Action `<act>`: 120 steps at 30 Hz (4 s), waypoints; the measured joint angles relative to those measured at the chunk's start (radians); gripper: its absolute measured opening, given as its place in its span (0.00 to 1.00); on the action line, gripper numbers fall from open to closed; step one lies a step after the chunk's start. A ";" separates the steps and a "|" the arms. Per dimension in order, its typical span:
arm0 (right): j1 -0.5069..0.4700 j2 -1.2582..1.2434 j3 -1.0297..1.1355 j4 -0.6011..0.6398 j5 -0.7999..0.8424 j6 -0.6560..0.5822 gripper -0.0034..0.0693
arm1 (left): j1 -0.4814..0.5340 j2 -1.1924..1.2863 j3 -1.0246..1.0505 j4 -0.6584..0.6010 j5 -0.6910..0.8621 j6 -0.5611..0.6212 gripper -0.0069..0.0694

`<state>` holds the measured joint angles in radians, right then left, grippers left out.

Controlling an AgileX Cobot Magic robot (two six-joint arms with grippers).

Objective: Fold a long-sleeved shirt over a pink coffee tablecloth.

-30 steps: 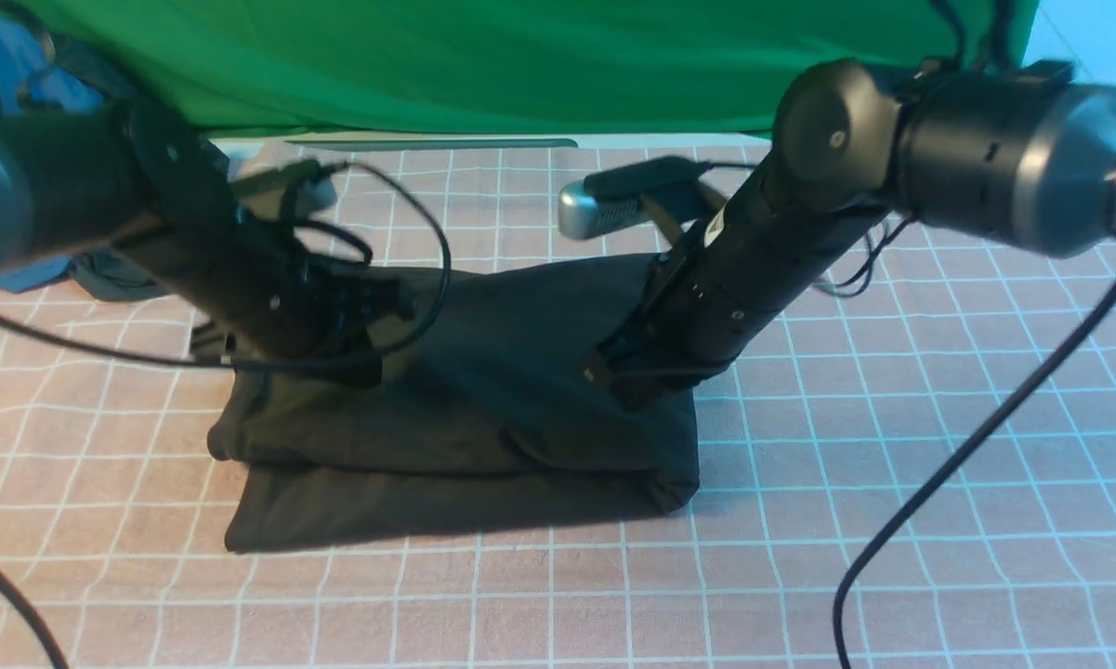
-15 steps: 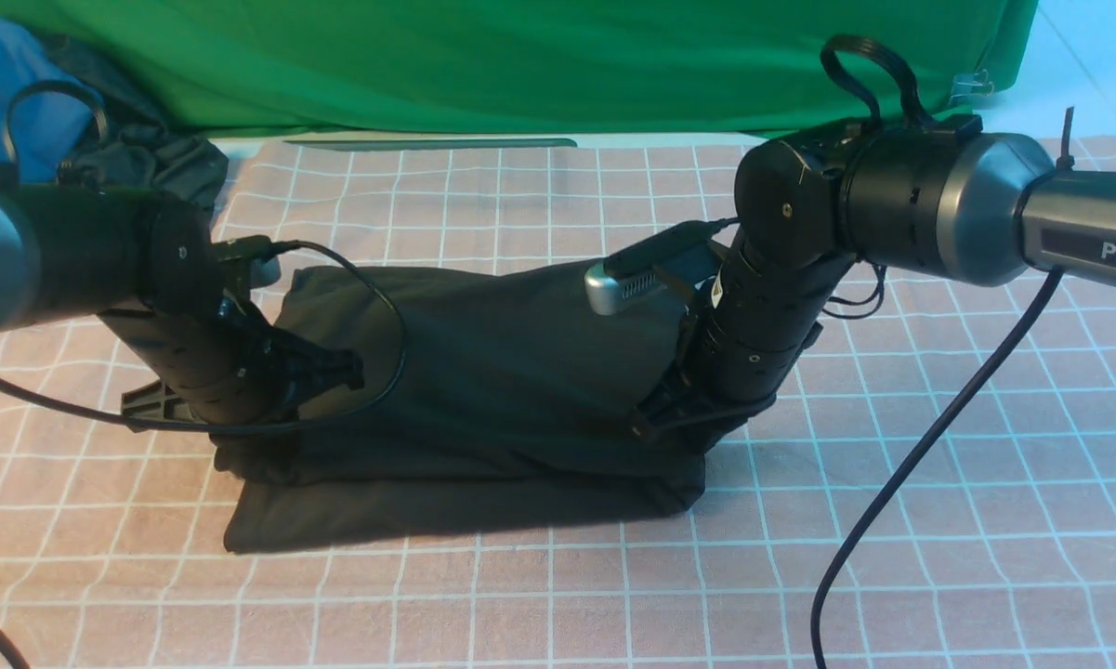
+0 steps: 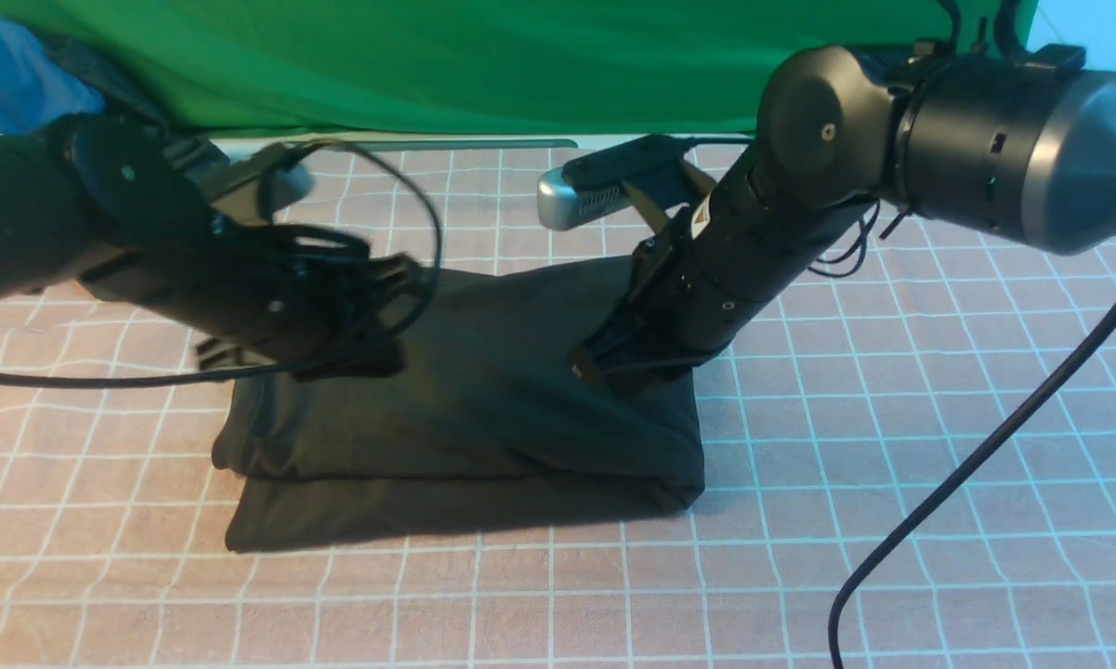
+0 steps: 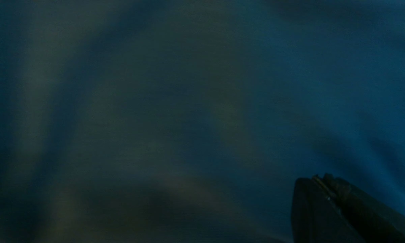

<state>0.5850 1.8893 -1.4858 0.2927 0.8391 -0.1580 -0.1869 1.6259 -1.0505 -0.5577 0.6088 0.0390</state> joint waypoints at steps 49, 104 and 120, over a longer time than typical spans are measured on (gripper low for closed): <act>-0.113 -0.788 0.051 -0.252 -0.063 0.095 0.10 | 0.287 -0.778 0.000 0.212 0.196 -0.062 0.11; -0.113 -1.677 0.877 -0.378 -0.926 0.101 0.15 | 0.288 -1.421 0.442 0.213 0.076 -0.017 0.11; -0.113 -1.677 0.877 -0.378 -0.925 0.101 0.21 | 0.207 -1.539 0.912 0.380 -0.445 -0.115 0.11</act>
<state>0.4724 0.2127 -0.6091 -0.0851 -0.0860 -0.0569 0.0199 0.0869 -0.1387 -0.1781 0.1639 -0.0762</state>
